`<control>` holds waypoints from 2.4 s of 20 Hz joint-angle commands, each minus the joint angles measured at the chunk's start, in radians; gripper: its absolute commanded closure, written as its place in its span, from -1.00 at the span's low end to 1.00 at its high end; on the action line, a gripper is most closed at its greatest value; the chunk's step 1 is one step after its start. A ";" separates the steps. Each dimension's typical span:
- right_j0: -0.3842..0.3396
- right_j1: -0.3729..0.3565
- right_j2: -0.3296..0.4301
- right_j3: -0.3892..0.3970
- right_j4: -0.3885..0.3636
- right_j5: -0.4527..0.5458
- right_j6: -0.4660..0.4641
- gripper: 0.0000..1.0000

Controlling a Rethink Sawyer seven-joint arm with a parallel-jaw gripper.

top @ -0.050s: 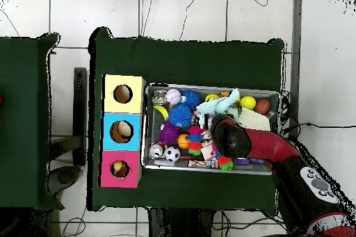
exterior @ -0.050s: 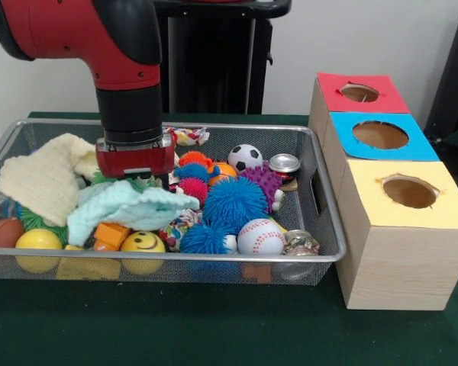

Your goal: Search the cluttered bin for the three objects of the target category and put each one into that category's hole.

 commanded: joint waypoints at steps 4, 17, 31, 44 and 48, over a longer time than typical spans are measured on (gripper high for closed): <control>0.009 0.066 0.019 -0.049 -0.080 0.157 -0.076 -1.00; 0.308 0.053 -0.182 0.037 0.046 0.006 0.267 -1.00; 0.510 0.065 -0.328 0.103 0.247 -0.104 0.386 -1.00; 0.483 -0.001 -0.351 0.106 0.294 0.114 0.305 -1.00; 0.468 -0.068 -0.370 0.113 0.324 0.266 0.266 -1.00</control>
